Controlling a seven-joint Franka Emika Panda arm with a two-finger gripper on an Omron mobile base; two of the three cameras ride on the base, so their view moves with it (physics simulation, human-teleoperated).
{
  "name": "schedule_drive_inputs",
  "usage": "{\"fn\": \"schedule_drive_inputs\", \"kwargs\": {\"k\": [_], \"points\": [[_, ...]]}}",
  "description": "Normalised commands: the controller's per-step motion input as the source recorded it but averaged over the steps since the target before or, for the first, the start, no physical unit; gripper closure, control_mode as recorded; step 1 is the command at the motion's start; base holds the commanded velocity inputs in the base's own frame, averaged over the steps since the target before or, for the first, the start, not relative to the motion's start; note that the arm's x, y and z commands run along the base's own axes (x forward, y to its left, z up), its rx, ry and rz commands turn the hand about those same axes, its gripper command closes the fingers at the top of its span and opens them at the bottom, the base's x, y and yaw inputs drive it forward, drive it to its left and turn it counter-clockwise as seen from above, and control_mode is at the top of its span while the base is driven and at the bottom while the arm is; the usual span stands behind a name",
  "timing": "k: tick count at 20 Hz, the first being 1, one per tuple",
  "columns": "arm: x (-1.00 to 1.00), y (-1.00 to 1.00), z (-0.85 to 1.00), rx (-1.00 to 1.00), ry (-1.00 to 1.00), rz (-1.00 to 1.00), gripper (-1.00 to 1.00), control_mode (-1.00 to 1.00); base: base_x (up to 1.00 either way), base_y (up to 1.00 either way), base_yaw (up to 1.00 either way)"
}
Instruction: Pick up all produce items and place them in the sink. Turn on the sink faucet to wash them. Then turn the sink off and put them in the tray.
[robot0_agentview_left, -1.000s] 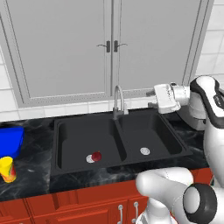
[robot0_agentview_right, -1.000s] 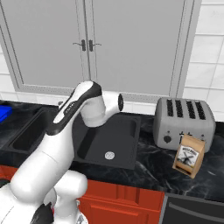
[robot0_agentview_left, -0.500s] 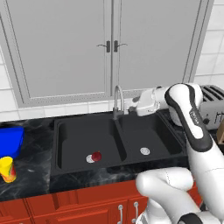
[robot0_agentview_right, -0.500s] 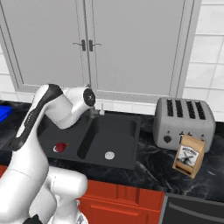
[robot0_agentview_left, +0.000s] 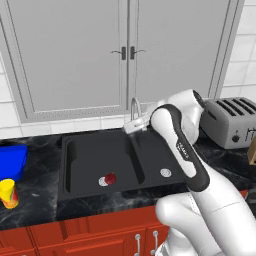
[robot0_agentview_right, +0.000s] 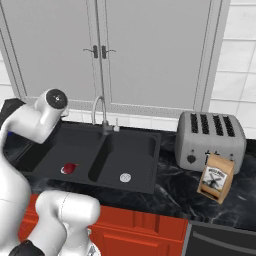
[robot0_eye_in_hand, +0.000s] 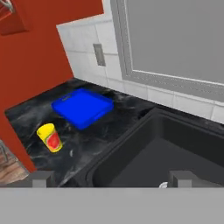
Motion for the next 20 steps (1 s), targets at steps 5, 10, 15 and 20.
{"fn": "schedule_drive_inputs", "kwargs": {"k": [5,10,15,20], "points": [[0.0,0.36,-0.09,-0.09,0.21,-0.21,-1.0,-1.0,0.0,0.0,0.0],[0.0,0.05,-0.19,-0.03,0.15,-0.16,-1.0,-1.0,0.0,0.0,0.0],[0.0,-0.01,-0.31,-0.02,0.11,-0.1,-1.0,-1.0,0.0,0.0,0.0],[0.01,-0.01,-0.28,-0.01,0.12,-0.17,-1.0,-1.0,0.0,0.0,0.0]]}}
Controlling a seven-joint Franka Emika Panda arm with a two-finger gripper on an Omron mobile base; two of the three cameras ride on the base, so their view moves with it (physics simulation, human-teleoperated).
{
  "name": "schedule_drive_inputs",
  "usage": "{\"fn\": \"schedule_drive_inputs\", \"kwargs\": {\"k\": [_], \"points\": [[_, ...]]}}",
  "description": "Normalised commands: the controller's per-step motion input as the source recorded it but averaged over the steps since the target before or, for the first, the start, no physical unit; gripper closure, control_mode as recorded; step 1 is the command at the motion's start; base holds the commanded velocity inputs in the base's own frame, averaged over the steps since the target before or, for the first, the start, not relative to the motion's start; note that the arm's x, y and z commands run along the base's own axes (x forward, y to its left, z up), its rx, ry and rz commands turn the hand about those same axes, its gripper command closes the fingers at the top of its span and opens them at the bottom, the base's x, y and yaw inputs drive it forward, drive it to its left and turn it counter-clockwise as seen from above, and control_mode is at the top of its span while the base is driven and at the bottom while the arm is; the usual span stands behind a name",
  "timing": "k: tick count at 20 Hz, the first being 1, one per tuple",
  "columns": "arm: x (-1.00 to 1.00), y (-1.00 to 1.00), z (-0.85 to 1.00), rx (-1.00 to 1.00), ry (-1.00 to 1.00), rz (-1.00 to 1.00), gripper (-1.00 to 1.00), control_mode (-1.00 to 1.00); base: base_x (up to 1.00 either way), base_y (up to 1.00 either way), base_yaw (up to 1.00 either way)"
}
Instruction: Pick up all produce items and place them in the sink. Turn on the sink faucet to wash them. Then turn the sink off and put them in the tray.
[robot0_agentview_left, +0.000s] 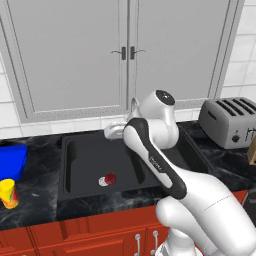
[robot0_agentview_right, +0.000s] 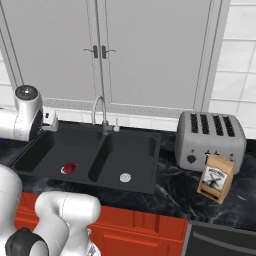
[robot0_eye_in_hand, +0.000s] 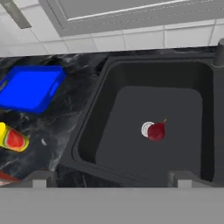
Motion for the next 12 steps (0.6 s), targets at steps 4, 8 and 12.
{"fn": "schedule_drive_inputs", "kwargs": {"k": [4,8,12], "points": [[0.05,-0.01,-0.24,0.0,0.13,-0.21,-1.0,-1.0,0.0,0.0,0.0],[0.12,-0.06,-0.22,0.0,0.15,-0.2,-1.0,-1.0,0.0,0.0,0.0],[0.13,-0.15,-0.26,-0.02,0.15,-0.16,-1.0,-1.0,0.0,0.0,0.0]]}}
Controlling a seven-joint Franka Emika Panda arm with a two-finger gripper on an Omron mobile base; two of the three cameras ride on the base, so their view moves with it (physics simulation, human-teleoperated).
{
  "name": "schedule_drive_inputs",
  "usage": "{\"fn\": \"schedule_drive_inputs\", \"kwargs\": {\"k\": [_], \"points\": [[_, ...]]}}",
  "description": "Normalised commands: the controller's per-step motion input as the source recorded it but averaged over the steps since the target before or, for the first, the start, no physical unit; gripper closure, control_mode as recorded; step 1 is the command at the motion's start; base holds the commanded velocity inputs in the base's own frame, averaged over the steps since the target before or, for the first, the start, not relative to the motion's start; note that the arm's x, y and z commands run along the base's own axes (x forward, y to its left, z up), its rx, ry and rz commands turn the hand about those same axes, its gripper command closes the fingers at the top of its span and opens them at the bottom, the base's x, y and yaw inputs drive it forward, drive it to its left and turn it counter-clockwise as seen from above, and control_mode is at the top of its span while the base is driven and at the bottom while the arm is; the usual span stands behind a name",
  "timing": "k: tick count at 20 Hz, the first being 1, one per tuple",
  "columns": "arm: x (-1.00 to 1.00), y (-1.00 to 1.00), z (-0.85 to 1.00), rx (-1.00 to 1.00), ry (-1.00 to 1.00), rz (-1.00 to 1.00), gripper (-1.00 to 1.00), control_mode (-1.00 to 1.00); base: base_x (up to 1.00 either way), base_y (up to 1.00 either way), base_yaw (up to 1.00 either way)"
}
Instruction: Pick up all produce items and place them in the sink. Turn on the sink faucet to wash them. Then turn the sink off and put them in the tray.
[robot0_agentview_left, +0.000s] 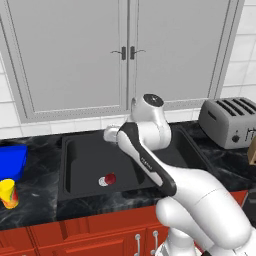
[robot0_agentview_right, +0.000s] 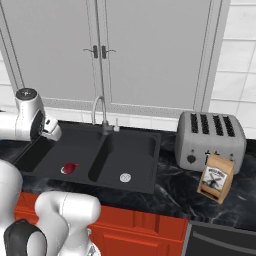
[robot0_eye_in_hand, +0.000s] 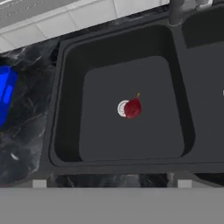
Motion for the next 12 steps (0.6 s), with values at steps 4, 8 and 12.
{"fn": "schedule_drive_inputs", "kwargs": {"k": [4,8,12], "points": [[0.19,-0.16,-0.33,-0.04,0.17,-0.12,-1.0,-1.0,0.0,0.0,0.0],[0.17,-0.13,-0.41,-0.06,0.13,-0.08,-1.0,-1.0,0.0,0.0,0.0],[0.04,-0.1,-0.46,-0.07,0.08,-0.04,-1.0,-1.0,0.0,0.0,0.0]]}}
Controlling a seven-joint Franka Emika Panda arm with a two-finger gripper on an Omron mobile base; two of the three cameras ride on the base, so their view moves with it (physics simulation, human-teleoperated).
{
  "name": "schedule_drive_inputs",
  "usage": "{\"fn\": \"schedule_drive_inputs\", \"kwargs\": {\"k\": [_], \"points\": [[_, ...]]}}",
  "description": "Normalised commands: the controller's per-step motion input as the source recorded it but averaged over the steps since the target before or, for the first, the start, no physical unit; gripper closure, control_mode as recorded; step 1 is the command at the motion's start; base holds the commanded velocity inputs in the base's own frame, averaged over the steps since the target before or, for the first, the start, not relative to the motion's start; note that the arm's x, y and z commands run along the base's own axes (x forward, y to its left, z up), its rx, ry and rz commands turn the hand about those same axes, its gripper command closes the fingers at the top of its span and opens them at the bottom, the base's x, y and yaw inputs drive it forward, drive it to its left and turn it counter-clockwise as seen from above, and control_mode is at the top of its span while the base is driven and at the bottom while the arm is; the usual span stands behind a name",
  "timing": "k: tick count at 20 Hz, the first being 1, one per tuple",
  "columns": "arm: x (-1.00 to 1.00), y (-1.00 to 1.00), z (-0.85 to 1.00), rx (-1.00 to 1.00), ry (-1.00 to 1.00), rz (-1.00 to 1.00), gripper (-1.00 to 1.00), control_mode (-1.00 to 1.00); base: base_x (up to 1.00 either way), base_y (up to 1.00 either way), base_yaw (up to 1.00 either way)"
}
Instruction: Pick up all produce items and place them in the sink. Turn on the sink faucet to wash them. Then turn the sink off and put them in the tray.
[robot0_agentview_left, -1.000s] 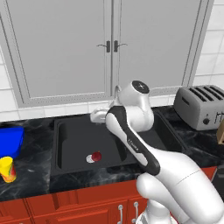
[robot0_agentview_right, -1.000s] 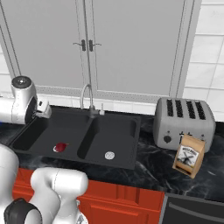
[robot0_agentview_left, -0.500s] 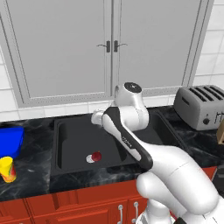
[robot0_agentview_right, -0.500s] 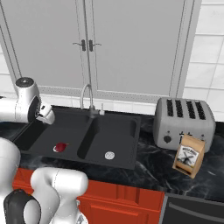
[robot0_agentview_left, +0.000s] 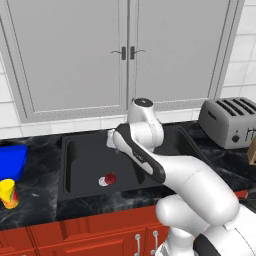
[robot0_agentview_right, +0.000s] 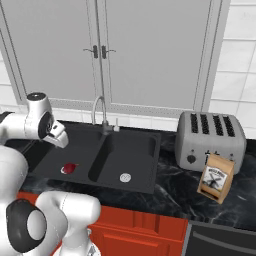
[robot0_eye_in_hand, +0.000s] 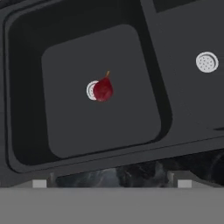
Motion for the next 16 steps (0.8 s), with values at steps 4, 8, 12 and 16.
{"fn": "schedule_drive_inputs", "kwargs": {"k": [4,8,12,16], "points": [[0.05,-0.07,-0.39,-0.03,0.03,-0.01,-1.0,-1.0,0.0,0.0,0.0],[0.14,-0.03,-0.36,0.0,0.05,0.0,-1.0,-1.0,0.0,0.0,0.0],[0.31,0.0,-0.31,0.0,0.06,0.0,-1.0,-1.0,0.0,0.0,0.0],[0.35,0.0,-0.3,0.0,0.05,0.0,-1.0,-1.0,0.0,0.0,0.0]]}}
